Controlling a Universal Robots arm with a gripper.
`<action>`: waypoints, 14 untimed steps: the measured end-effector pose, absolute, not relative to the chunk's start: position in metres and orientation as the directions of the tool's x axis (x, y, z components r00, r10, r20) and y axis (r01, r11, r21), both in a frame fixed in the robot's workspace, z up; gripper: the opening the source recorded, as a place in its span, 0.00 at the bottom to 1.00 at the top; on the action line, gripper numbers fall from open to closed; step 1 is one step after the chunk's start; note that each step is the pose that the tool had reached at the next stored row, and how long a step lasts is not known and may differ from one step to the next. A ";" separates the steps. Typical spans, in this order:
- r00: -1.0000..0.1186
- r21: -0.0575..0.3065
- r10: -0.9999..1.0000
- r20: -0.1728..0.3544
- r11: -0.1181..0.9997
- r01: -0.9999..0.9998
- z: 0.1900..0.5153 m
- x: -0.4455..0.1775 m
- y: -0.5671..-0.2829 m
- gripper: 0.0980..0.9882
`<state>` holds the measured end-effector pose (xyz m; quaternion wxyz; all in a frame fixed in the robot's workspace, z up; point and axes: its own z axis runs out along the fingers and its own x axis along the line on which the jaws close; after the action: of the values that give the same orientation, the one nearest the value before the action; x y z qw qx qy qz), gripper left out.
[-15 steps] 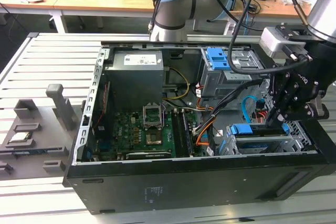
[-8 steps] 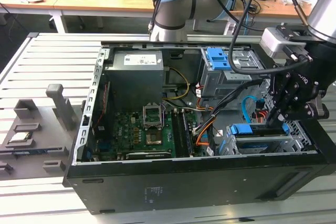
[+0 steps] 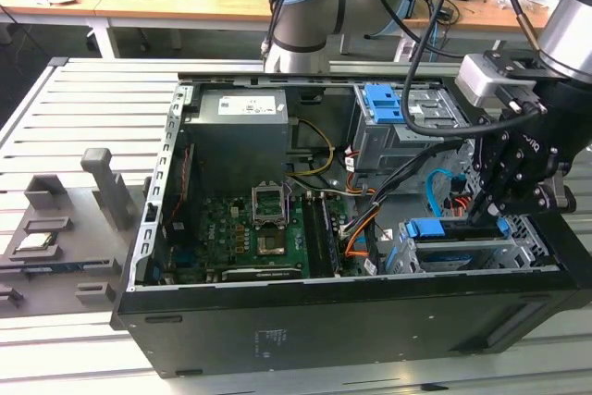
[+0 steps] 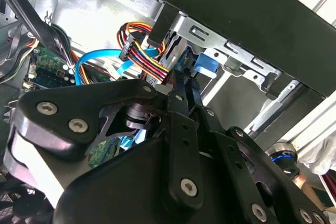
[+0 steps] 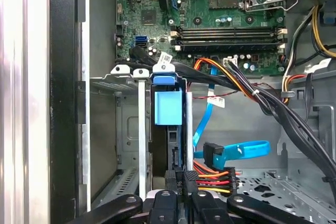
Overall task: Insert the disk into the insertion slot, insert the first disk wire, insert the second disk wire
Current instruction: 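Insert the first disk wire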
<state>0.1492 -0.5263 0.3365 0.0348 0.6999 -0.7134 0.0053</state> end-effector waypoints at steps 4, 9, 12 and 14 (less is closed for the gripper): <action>-0.018 0.041 -0.998 0.057 0.020 -0.999 0.336 0.149 -0.526 0.08; -0.018 0.041 -0.998 0.057 0.020 -0.999 0.336 0.149 -0.526 0.16; -0.018 0.041 -0.998 0.057 0.020 -0.999 0.341 0.149 -0.526 0.16; -0.018 0.041 -0.998 0.057 0.020 -0.999 0.348 0.149 -0.526 0.16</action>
<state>0.1492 -0.5262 0.3476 0.0347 0.6998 -0.7134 0.0052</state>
